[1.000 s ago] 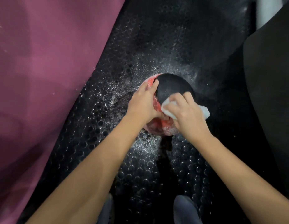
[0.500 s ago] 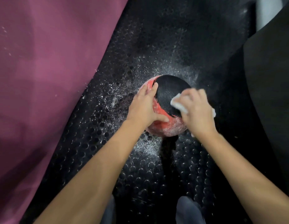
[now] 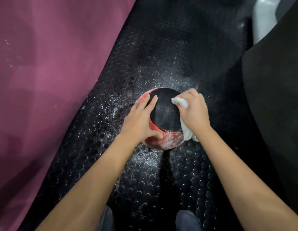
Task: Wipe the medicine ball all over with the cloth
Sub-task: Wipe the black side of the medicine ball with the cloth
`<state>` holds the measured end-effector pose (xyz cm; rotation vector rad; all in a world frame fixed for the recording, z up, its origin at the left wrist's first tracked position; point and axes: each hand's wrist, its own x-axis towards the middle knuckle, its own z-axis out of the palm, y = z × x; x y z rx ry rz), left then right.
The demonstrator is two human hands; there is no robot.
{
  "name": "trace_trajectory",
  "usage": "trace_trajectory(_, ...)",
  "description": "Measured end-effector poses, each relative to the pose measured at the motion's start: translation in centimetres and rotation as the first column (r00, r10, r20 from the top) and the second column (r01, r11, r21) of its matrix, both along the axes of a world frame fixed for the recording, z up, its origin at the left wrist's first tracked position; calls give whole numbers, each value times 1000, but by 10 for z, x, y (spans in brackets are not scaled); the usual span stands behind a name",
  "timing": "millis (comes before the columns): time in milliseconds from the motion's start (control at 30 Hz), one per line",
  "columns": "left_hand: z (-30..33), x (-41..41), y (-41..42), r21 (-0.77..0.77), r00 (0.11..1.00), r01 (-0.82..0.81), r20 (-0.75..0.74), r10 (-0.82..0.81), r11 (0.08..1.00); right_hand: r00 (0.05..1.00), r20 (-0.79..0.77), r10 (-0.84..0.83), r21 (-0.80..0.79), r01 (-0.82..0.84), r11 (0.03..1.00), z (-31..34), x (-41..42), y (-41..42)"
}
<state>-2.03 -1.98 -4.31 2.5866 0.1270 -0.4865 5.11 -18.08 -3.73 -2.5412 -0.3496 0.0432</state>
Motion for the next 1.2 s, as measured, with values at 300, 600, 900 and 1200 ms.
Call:
trace_trajectory(300, -4, 6, -1, 30, 999, -39, 37, 38, 999, 862, 345, 371, -329, -260, 908, -7, -37, 10)
trace_trajectory(600, -7, 4, -2, -24, 993, -110, 32, 111, 994, 820, 373, 434, -379, -292, 878, -6, -48, 10)
trace_trajectory(900, -11, 5, 13, -70, 988, -149, 24, 151, 986, 855, 372, 361, -358, -227, 906, -11, -54, 27)
trace_trajectory(1200, -11, 2, 10, -97, 984, -179, 4, 180, 979, 876, 361, 322, -355, -190, 915, -10, -50, 29)
